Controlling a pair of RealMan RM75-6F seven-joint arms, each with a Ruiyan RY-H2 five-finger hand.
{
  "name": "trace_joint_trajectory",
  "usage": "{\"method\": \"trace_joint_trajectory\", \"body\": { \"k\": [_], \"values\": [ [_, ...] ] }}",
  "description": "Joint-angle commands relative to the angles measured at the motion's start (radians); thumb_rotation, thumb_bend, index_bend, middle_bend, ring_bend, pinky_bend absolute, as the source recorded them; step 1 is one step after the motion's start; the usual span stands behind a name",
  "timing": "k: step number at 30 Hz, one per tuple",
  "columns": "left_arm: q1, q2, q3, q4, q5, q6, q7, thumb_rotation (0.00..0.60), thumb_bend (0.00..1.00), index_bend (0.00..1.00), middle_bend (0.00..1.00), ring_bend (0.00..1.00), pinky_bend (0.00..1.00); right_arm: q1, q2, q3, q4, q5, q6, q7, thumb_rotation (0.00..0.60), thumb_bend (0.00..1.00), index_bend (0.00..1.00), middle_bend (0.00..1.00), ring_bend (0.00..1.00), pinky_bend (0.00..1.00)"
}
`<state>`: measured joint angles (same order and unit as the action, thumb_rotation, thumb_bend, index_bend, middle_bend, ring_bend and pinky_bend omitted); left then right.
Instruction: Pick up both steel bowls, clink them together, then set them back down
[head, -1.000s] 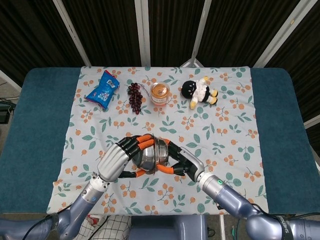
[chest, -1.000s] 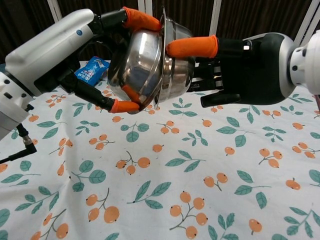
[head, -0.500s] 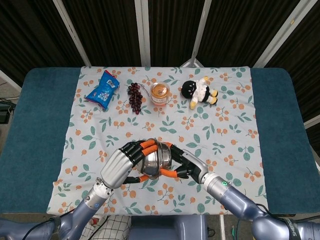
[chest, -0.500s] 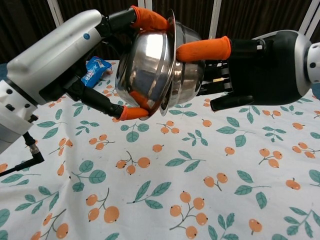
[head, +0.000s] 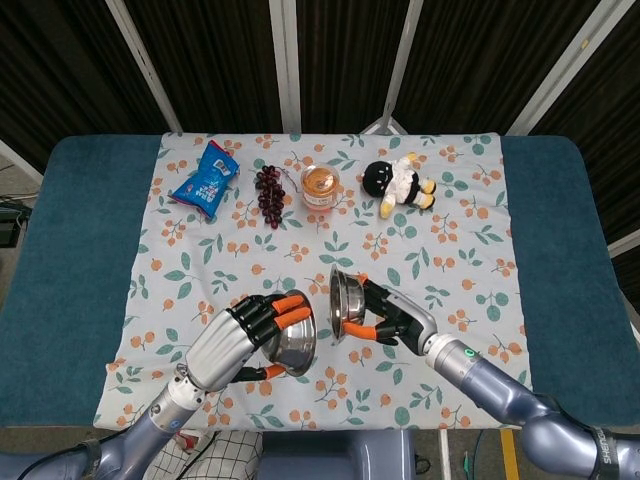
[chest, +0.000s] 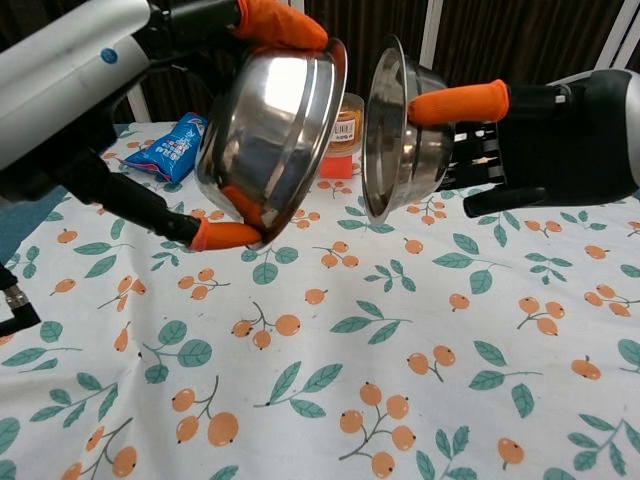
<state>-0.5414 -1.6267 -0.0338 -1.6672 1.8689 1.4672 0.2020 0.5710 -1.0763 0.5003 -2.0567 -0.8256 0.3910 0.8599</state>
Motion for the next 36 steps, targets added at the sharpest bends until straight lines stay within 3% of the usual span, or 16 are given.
{"method": "trace_joint_trajectory", "body": {
  "k": [1, 12, 24, 36],
  "values": [
    [0.005, 0.014, -0.004, -0.012, 0.003, 0.003, 0.009, 0.6, 0.42, 0.46, 0.63, 0.49, 0.66, -0.023, -0.003, 0.022, 0.028, -0.026, -0.031, 0.023, 0.6, 0.38, 1.0, 0.99, 1.0, 1.0],
    [-0.011, -0.036, -0.035, 0.014, -0.031, -0.047, 0.053, 0.6, 0.42, 0.46, 0.63, 0.49, 0.66, -0.043, -0.02, 0.047, -0.038, -0.06, -0.032, 0.029, 0.6, 0.38, 1.0, 0.99, 1.0, 1.0],
    [-0.041, -0.131, -0.046, 0.059, -0.035, -0.087, 0.078, 0.6, 0.42, 0.46, 0.63, 0.49, 0.66, 0.02, -0.015, -0.018, -0.133, 0.006, 0.064, -0.059, 0.6, 0.38, 1.0, 0.99, 1.0, 1.0],
    [-0.021, -0.076, -0.014, -0.01, -0.02, -0.07, 0.074, 0.6, 0.42, 0.46, 0.63, 0.49, 0.66, 0.001, 0.038, -0.012, -0.093, 0.02, 0.075, -0.046, 0.6, 0.38, 1.0, 0.99, 1.0, 1.0]
  ]
}}
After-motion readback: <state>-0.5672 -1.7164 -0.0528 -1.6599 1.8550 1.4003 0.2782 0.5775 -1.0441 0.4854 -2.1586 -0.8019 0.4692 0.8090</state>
